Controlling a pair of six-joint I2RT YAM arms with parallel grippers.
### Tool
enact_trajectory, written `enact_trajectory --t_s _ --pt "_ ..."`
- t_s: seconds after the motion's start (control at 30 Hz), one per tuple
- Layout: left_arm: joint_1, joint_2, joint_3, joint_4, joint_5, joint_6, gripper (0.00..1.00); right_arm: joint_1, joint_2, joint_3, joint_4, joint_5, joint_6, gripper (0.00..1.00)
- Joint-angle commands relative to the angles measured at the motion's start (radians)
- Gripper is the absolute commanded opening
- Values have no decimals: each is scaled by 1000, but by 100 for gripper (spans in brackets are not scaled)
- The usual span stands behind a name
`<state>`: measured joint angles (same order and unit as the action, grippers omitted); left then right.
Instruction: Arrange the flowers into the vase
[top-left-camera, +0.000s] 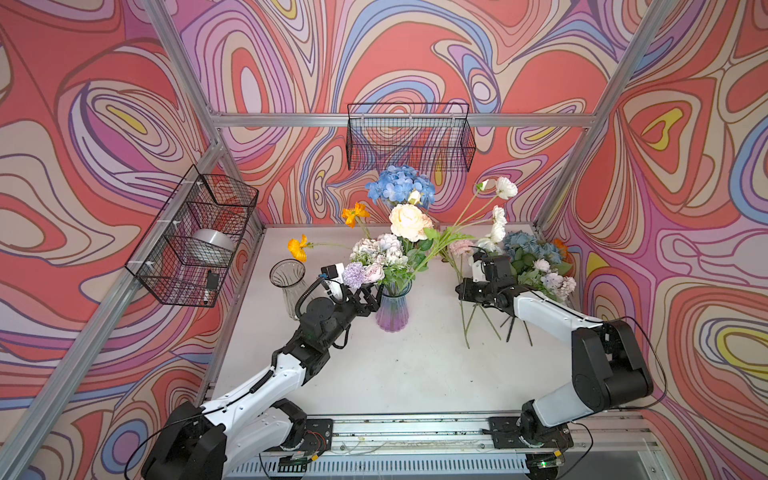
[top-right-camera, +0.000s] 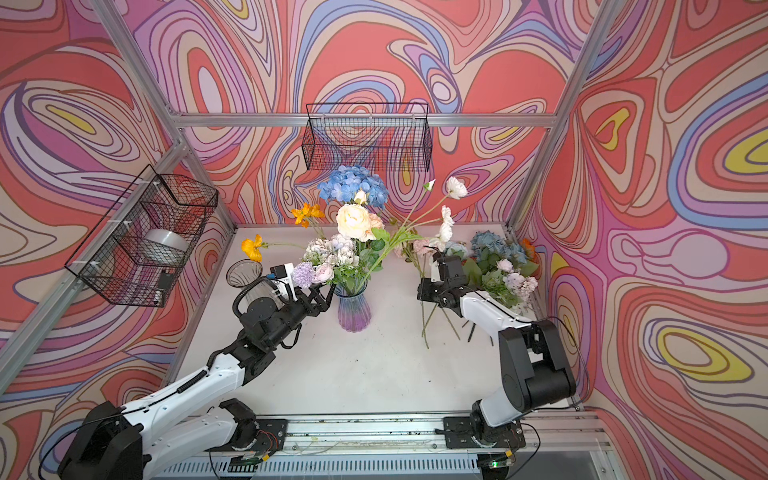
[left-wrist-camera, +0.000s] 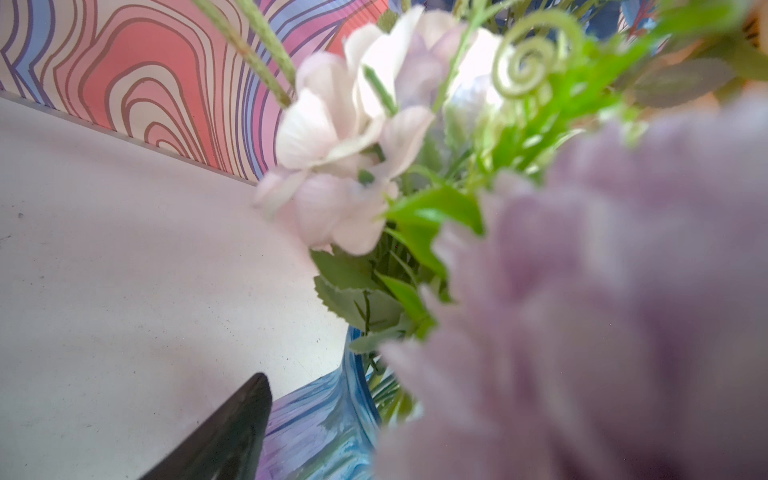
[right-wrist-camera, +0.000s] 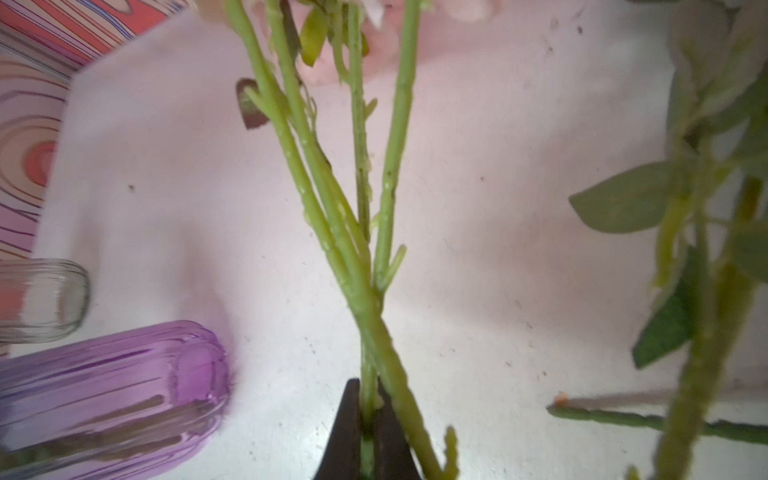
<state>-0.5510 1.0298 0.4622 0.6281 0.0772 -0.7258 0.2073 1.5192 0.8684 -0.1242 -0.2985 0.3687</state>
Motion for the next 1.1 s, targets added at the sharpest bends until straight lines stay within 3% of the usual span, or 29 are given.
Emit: enact_trajectory --t_s 0.0,0.27,0.4,0.6,1.03,1.07 --pt "-3 -14 -12 13 -9 9 90 -10 -57 -65 216 -96 46 0" --pt "-3 -13 -13 13 -10 11 90 -22 -208 -296 639 -83 97 0" --pt "-3 -4 -8 19 -4 7 90 -45 -214 -217 542 -189 122 0" --pt "-4 -4 -13 27 -3 4 90 -141 -112 -70 244 -112 213 0" --pt "-3 -3 -8 17 -8 7 90 -170 73 -119 297 -164 355 0" --pt "-4 2 -6 21 -7 5 90 -167 77 -119 285 -158 358 6"
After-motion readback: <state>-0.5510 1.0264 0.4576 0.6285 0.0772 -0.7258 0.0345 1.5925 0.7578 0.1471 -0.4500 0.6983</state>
